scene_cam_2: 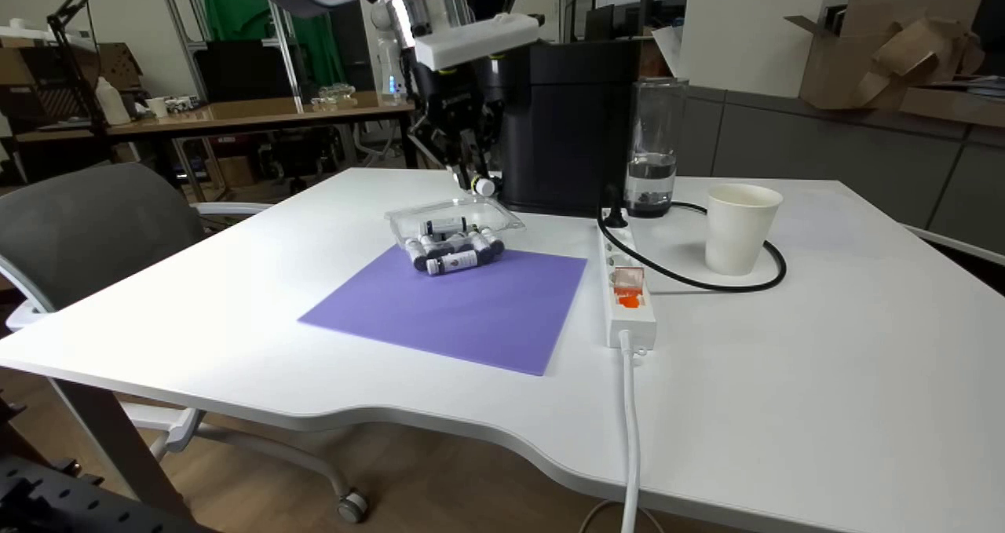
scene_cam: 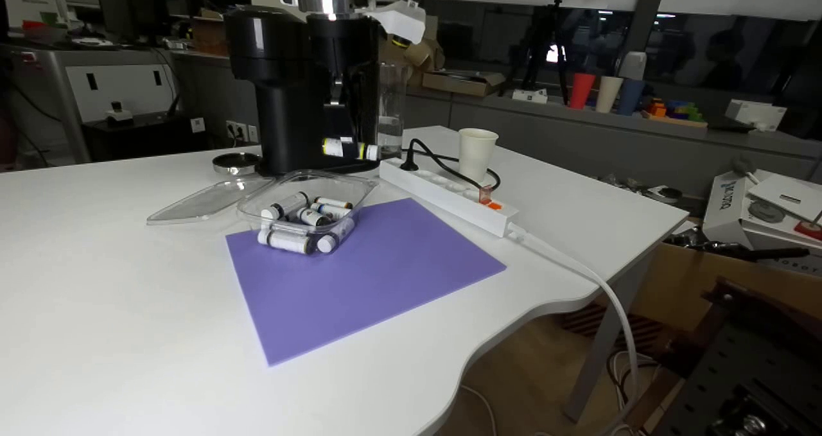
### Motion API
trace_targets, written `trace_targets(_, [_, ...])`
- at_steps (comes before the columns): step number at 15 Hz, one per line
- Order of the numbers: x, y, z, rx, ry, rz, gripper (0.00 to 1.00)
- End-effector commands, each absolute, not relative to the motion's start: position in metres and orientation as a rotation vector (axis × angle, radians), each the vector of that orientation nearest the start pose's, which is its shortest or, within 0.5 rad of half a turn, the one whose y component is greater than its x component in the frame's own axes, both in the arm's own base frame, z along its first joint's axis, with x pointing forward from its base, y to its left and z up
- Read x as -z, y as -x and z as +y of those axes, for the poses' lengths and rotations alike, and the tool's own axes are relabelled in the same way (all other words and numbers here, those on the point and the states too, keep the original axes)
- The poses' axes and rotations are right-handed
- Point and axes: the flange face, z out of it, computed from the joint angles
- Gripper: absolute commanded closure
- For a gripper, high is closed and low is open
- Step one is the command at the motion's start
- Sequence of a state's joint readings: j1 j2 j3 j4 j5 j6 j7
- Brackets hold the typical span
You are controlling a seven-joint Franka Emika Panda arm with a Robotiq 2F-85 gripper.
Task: Pick up the bottle from the table and place it inside the clear container on the left
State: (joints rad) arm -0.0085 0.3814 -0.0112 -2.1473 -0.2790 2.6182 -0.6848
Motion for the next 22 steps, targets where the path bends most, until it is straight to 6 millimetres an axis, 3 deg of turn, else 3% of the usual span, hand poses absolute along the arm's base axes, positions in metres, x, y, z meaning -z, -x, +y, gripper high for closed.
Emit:
trace_targets(1, [-0.216,-0.594,0.003,0.027,3.010,-1.399,0.93])
trace_targets(9, [-0.187,-0.605,0.013,-0.003,3.000,-1.399,0.93])
trace_targets(22, [-0.163,-0.615,0.022,-0.033,2.973,-1.423,0.93])
